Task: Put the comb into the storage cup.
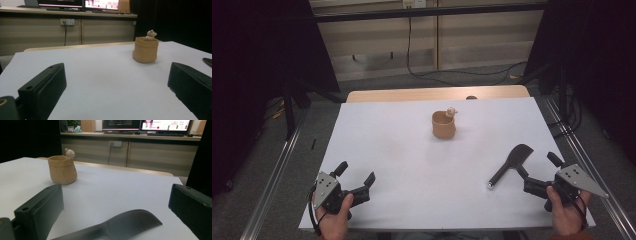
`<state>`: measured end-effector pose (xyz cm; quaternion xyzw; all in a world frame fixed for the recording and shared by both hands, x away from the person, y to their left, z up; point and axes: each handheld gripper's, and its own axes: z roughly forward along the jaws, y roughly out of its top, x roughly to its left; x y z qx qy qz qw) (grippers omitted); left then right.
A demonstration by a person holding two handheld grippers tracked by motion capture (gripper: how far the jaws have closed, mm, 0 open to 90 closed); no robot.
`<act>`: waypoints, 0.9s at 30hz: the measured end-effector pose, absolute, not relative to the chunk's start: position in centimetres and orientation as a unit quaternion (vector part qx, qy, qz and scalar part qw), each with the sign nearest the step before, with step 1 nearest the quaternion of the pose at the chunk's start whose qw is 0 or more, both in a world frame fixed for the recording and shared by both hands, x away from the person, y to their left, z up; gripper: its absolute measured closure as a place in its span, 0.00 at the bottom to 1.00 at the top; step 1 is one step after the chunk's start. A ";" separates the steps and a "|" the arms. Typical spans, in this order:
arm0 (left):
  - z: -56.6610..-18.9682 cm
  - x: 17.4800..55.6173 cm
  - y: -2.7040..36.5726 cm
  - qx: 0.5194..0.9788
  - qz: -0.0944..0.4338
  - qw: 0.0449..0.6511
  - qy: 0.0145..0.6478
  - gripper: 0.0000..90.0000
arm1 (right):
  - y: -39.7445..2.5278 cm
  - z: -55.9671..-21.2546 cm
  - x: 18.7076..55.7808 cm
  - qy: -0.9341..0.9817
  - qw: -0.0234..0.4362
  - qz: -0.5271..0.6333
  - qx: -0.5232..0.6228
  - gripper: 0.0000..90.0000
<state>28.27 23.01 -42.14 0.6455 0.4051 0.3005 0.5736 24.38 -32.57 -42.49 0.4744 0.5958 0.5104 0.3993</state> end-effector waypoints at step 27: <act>-42.2 28.3 23.0 0.641 0.308 0.571 0.411 0.02 | -31.4 -42.8 25.1 0.621 0.374 0.520 0.451 0.00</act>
